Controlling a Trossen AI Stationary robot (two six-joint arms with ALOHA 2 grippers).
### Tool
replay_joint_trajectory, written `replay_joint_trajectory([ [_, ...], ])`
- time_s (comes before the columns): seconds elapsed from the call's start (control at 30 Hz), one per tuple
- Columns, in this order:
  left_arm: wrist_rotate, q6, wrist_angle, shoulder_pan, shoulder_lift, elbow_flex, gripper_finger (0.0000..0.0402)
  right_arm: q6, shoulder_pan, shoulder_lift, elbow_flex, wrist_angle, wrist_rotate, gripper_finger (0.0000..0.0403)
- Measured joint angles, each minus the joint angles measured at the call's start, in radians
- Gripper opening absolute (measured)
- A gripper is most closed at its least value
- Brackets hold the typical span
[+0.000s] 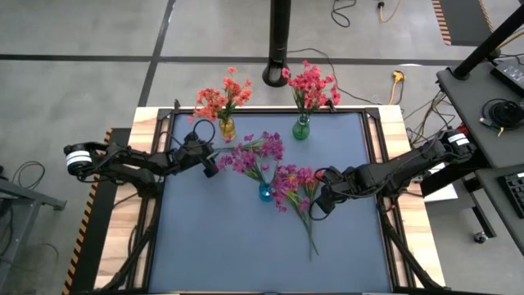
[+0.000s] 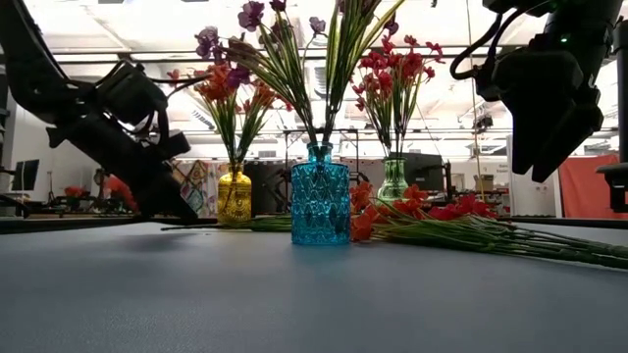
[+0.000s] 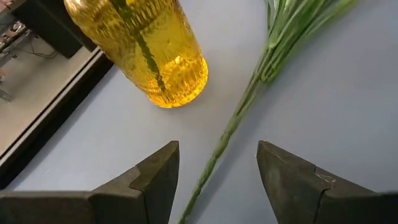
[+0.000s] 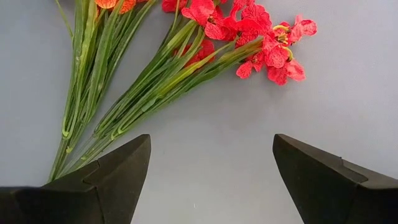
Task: Sort flowers into vase by color
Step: Put the violet flower into the blue vase
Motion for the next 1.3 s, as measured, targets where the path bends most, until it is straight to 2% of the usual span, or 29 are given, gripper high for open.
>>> replay_joint_trajectory([
  [0.1,0.025,0.000,0.000,0.000,0.000,-0.007,0.0199,0.000,0.000,0.000,0.000,0.000,0.000,0.0329],
  [1.13,0.026,0.011,0.034,0.017,0.002,-0.014,0.0199,-0.001,0.000,0.000,0.000,0.000,0.000,0.0329],
  [1.3,0.043,0.011,0.094,0.017,0.063,-0.014,0.0199,-0.001,0.000,0.000,0.000,0.000,0.000,0.0329],
])
